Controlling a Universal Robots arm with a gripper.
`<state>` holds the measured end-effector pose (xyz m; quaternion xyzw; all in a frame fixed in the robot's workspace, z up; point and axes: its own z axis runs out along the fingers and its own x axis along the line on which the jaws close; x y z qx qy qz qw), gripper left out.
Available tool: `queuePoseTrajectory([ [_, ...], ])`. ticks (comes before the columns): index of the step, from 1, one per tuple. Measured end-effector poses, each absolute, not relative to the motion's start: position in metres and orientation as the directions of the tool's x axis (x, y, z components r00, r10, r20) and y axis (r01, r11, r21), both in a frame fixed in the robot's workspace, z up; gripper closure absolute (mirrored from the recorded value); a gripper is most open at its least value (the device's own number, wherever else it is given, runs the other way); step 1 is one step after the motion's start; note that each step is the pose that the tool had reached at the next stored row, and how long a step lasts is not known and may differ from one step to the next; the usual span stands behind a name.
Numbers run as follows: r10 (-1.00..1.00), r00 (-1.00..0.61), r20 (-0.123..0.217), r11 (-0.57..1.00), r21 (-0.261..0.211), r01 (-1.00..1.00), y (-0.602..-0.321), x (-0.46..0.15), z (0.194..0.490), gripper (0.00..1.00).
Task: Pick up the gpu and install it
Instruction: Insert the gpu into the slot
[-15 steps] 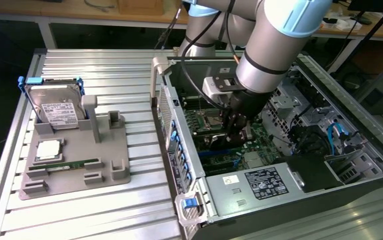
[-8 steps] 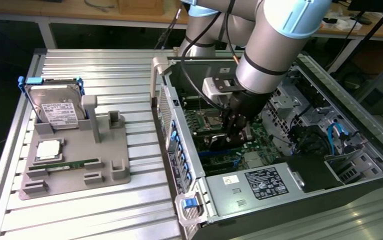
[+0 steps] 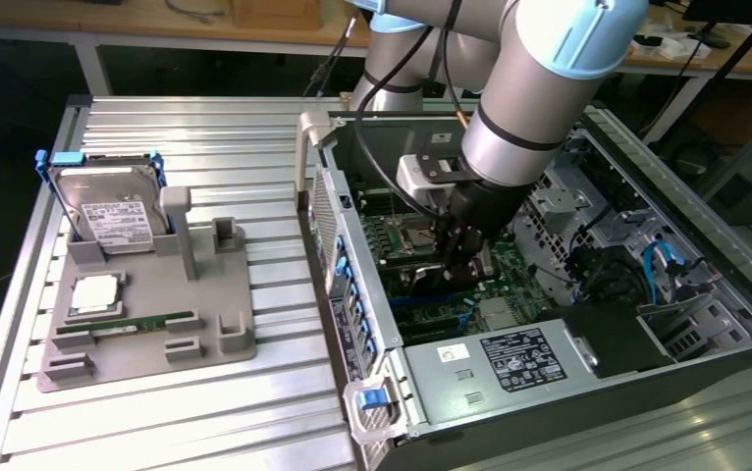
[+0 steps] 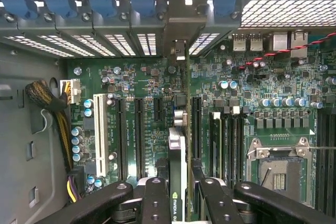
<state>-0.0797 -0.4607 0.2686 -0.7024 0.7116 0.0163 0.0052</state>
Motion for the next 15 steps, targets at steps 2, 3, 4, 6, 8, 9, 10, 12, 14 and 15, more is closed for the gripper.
queuePoseTrajectory([
  [2, -0.999, -0.013, -0.03, 0.013, 0.016, -1.0, -0.4607, -0.0798, 0.2681, 0.73],
  [3, -0.999, -0.013, -0.03, 0.013, 0.016, -1.0, -0.4607, -0.0798, 0.2679, 0.73],
  [4, -0.999, -0.013, -0.03, 0.013, 0.016, -1.0, -0.4607, -0.0798, 0.2677, 0.73],
  [6, -0.999, -0.013, -0.03, 0.013, 0.016, -1.0, -0.4607, -0.0798, 0.2676, 0.73],
  [8, -0.999, -0.013, -0.03, 0.013, 0.016, -1.0, -0.4609, -0.0798, 0.2675, 0.73],
  [9, -0.999, -0.013, -0.03, 0.013, 0.016, -1.0, -0.4612, -0.0798, 0.2676, 0.73],
  [10, -0.999, -0.013, -0.03, 0.013, 0.016, -1.0, -0.4615, -0.0798, 0.2676, 0.73],
  [12, -0.999, -0.013, -0.03, 0.013, 0.016, -1.0, -0.4622, -0.0797, 0.2676, 0.73],
  [14, -0.999, -0.013, -0.03, 0.013, 0.016, -1.0, -0.4632, -0.0797, 0.2676, 0.73],
  [15, -0.999, -0.013, -0.03, 0.013, 0.016, -1.0, -0.4637, -0.0798, 0.2676, 0.73],
])
